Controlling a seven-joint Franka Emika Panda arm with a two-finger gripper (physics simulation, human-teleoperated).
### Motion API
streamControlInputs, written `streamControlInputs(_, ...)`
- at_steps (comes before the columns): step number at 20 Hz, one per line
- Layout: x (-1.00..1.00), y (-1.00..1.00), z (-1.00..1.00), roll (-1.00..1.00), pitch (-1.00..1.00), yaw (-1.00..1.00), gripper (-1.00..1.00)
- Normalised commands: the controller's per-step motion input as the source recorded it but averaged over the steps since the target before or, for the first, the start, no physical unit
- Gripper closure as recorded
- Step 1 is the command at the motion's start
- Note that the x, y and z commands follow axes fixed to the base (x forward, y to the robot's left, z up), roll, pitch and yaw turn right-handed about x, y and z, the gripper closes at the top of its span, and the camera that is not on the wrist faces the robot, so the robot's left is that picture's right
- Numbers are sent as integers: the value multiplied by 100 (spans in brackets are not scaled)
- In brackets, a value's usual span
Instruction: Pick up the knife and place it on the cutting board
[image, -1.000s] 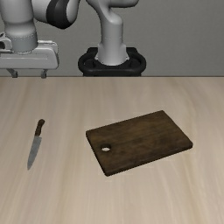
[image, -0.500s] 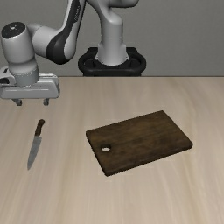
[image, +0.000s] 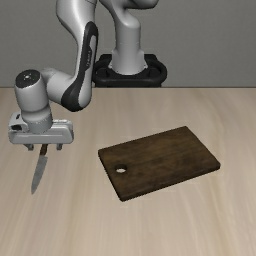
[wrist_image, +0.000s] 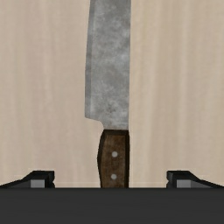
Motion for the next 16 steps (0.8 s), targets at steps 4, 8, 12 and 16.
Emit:
streamControlInputs(4,0,0,0,0,0,0,100)
streamControlInputs(8,0,0,0,0,0,0,100)
streamControlInputs(12,0,0,75,0,0,0,100)
streamControlInputs(16,0,0,100,0,0,0,100)
